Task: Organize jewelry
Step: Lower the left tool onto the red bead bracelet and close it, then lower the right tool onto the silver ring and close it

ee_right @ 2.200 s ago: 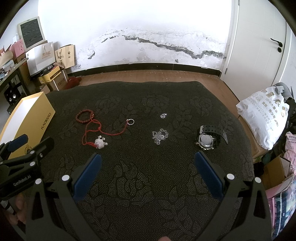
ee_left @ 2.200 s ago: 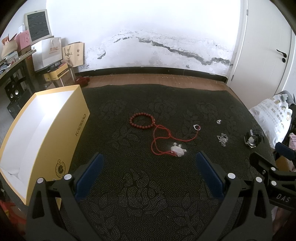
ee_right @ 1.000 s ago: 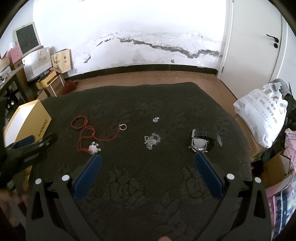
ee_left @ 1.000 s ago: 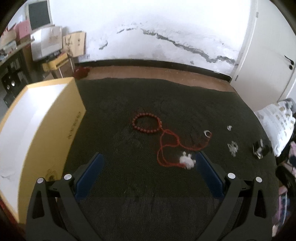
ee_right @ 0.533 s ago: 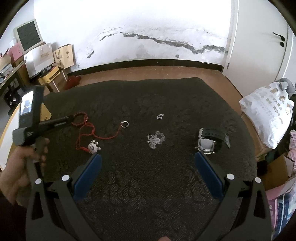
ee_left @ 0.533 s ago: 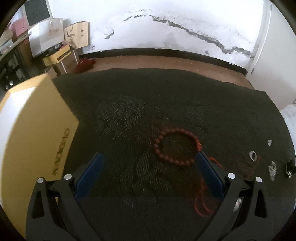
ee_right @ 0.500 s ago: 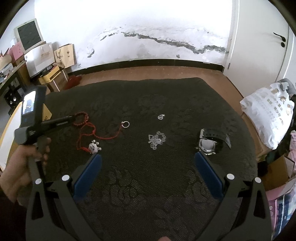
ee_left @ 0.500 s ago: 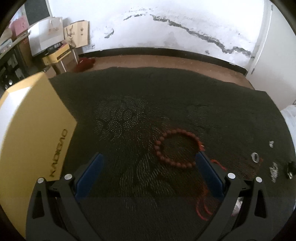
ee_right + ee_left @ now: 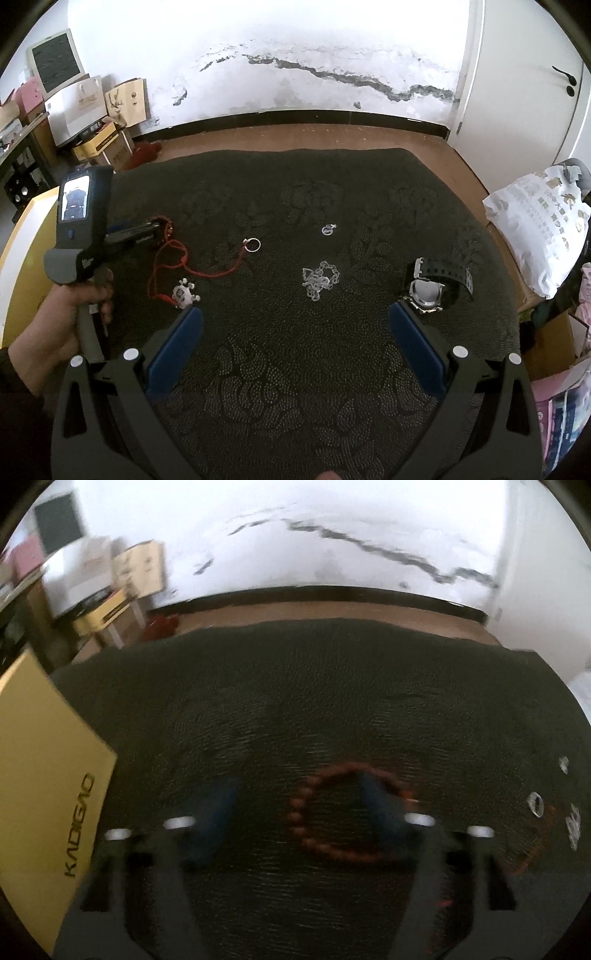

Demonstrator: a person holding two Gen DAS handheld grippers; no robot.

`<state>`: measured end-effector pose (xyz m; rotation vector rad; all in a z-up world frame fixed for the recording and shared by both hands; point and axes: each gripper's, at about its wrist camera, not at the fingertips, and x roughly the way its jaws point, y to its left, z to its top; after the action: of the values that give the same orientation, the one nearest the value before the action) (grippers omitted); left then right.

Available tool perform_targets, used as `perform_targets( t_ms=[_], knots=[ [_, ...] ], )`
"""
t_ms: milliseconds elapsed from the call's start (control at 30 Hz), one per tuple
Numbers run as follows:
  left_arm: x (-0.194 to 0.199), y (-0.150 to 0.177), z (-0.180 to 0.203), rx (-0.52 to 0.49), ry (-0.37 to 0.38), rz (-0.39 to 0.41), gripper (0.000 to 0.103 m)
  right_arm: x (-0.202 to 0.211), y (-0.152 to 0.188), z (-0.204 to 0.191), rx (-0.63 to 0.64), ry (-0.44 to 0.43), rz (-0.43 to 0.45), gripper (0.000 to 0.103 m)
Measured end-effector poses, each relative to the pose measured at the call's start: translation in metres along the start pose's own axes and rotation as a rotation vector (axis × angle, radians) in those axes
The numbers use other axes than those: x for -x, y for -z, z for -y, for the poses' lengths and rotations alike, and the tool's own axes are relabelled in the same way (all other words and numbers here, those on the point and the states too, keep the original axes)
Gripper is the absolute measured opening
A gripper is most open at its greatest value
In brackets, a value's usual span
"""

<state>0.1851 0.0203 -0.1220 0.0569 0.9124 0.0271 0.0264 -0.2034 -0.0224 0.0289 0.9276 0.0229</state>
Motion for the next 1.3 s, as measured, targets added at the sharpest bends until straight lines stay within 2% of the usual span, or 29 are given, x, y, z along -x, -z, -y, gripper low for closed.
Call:
perform_targets(
  t_ms=[33,100,167,233,367,500,667,733,833,933,1033,1167,1233,1300],
  knots=[
    [0.002,0.001,0.004,-0.015,0.006,-0.001,0.037,0.0,0.0,0.0,0.0,0.0,0.0,0.097],
    [0.006,0.003,0.011,-0.037,-0.004,0.004,0.027,0.0,0.001,-0.001,0.001,-0.001,0.003,0.097],
    [0.007,0.004,0.016,-0.061,-0.018,0.01,0.007,0.0,0.002,-0.001,0.002,0.0,0.005,0.097],
    [0.01,0.006,0.017,-0.066,-0.033,0.005,0.007,-0.001,0.003,0.002,0.0,0.004,0.005,0.097],
    [0.022,0.006,0.002,-0.008,-0.026,0.008,0.007,-0.001,0.001,0.008,-0.015,0.011,0.008,0.097],
    [0.064,-0.01,-0.009,0.015,-0.005,0.077,0.007,-0.002,-0.001,0.012,-0.025,0.015,0.016,0.097],
    [0.12,-0.018,-0.017,0.028,0.021,0.128,0.007,-0.012,-0.005,0.006,-0.022,-0.018,0.014,0.097],
    [0.14,-0.016,-0.022,0.028,0.036,0.132,0.007,-0.02,-0.01,-0.003,0.011,-0.024,0.012,0.097],
    [0.161,-0.01,-0.029,0.042,0.067,0.13,0.007,-0.038,-0.021,-0.02,0.131,-0.002,0.024,0.097],
    [0.177,-0.004,-0.031,0.044,0.099,0.143,0.007,-0.062,-0.029,-0.021,0.144,-0.031,-0.004,0.097],
    [0.18,0.0,-0.031,0.026,0.112,0.145,0.007,-0.093,-0.039,-0.028,0.139,-0.071,-0.039,0.096],
    [0.166,0.004,-0.03,0.025,0.141,0.1,0.007,-0.139,-0.046,-0.038,0.156,-0.059,-0.099,0.078],
    [0.16,0.005,-0.03,0.018,0.144,0.087,0.007,-0.155,-0.044,-0.036,0.142,-0.053,-0.132,0.074],
    [0.155,0.007,-0.028,0.008,0.15,0.074,0.007,-0.156,-0.044,-0.035,0.128,-0.054,-0.099,0.074]
  ],
)
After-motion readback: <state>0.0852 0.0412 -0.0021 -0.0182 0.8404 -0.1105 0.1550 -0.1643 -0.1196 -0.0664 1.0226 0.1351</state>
